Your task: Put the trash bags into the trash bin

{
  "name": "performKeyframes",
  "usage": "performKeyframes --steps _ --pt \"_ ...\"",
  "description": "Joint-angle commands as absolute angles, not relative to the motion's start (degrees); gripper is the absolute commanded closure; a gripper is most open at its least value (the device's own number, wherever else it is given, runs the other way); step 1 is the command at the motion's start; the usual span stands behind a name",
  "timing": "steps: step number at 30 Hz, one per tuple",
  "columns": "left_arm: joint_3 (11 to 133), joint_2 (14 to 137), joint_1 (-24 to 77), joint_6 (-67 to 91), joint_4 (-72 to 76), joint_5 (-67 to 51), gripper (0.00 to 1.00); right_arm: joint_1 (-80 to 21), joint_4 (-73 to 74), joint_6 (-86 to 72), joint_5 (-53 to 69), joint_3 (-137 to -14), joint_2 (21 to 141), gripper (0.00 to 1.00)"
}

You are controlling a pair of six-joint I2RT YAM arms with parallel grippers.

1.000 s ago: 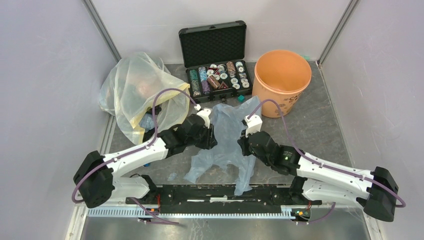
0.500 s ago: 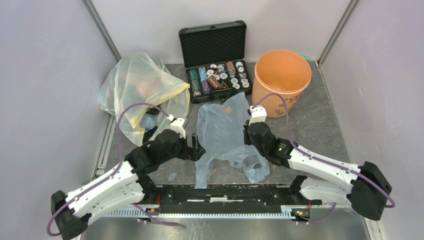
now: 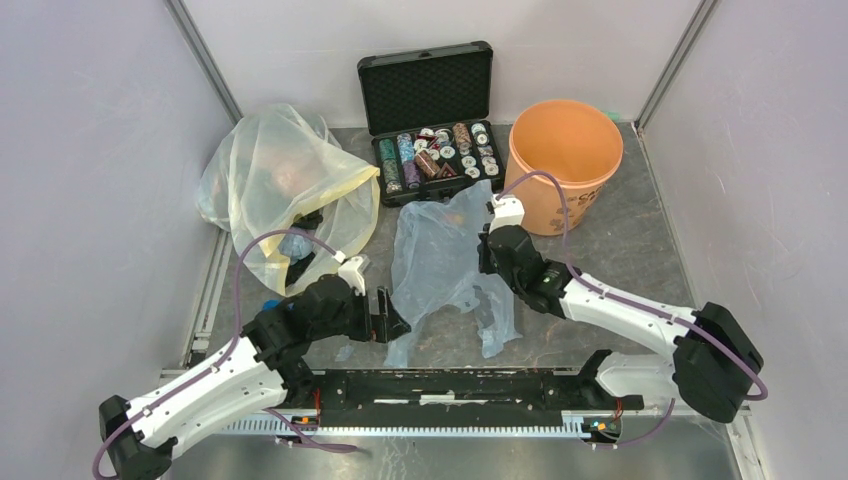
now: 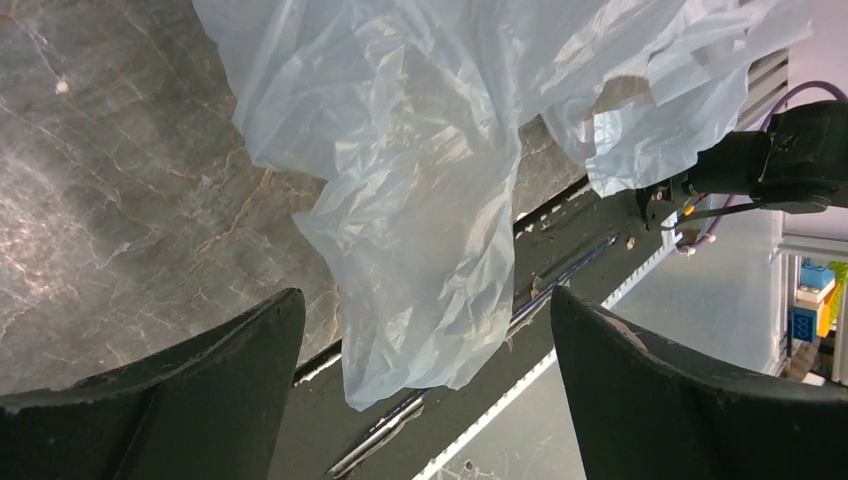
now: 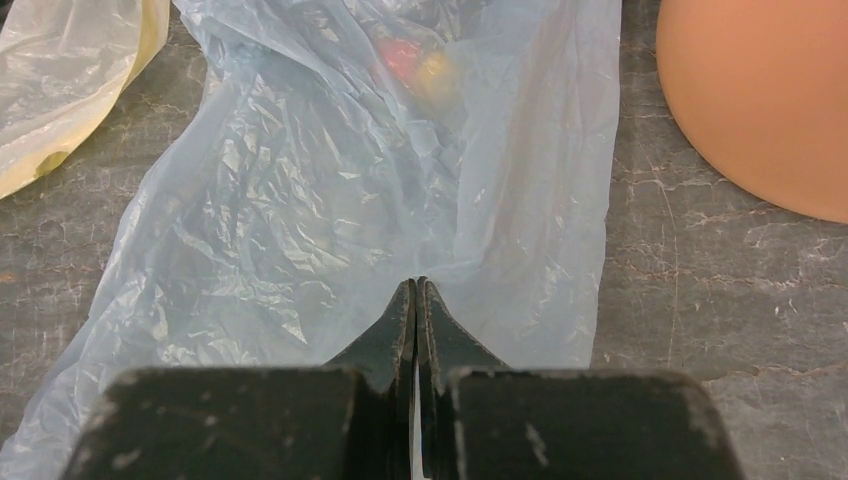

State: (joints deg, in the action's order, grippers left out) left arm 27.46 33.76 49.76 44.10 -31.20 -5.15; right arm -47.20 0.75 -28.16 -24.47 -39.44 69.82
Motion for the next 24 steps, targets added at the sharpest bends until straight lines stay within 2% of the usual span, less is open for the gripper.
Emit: performKeyframes --steps 1,11,13,17,21,22,24 --pt "26.00 34.20 50.35 47.37 -29.36 -7.48 0.03 -46.35 -2.15 -27.77 -23.52 -42.50 71.60 1.00" --pt "23.96 37.39 54.40 47.52 -26.46 -9.76 0.16 -45.22 -3.47 -27.44 -20.83 -43.18 73.49 1.00" --pt "23.58 38.16 55.50 48.01 -26.46 -8.63 0.21 -45.05 -3.52 -27.60 -20.72 -43.15 73.42 1.00" --pt "23.20 38.82 57.51 48.58 -25.93 -7.61 0.52 -44.74 -3.43 -27.33 -20.53 -43.43 73.24 1.00" --pt "24.52 38.79 57.92 47.71 -26.55 -6.42 0.91 -44.32 -2.71 -26.19 -20.20 -43.81 72.60 1.00" --pt "25.42 38.71 57.92 47.64 -27.75 -5.24 0.98 -44.23 -2.30 -25.14 -19.68 -44.13 72.20 1.00" --pt "27.35 38.52 57.92 47.48 -29.06 -3.77 0.98 -44.14 -1.39 -20.55 -16.06 -45.13 71.18 0.99"
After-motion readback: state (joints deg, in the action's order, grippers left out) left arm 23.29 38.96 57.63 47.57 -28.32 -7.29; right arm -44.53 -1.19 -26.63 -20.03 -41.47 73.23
